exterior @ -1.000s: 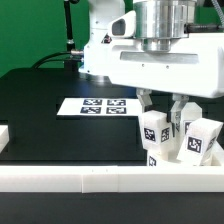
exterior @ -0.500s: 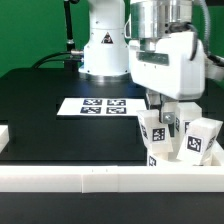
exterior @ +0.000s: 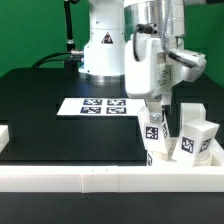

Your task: Assemble stool

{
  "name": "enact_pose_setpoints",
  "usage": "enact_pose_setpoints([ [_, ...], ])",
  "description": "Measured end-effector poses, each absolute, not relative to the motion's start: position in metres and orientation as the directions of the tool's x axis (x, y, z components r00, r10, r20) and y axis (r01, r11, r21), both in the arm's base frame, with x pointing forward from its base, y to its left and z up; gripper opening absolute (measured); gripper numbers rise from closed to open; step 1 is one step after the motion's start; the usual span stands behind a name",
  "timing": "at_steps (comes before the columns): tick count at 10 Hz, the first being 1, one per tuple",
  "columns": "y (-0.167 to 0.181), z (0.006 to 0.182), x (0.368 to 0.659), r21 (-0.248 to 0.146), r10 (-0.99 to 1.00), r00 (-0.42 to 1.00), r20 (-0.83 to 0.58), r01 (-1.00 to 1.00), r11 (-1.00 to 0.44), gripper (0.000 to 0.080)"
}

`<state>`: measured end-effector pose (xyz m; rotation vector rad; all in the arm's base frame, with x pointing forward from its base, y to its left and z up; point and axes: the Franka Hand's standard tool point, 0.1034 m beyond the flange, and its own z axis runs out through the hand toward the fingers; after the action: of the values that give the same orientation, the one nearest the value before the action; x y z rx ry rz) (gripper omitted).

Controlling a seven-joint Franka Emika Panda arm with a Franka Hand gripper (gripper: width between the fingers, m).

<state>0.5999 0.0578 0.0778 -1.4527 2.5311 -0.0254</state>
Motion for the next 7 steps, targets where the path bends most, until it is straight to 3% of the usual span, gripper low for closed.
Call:
enact_pose_setpoints([
  [3,0.06,0.079,0.596,-0.064,-0.724,-0.656,-0.212,-0.73,0.68,0.0338],
  [6,0.057,0.084,0.594,-0.073,-0.757,-0.614,-0.222,-0.764,0.641,0.0338],
  [7,0.056,0.091,0.592,-0.081,-0.77,-0.595,-0.229,-0.777,0.625,0.0444],
])
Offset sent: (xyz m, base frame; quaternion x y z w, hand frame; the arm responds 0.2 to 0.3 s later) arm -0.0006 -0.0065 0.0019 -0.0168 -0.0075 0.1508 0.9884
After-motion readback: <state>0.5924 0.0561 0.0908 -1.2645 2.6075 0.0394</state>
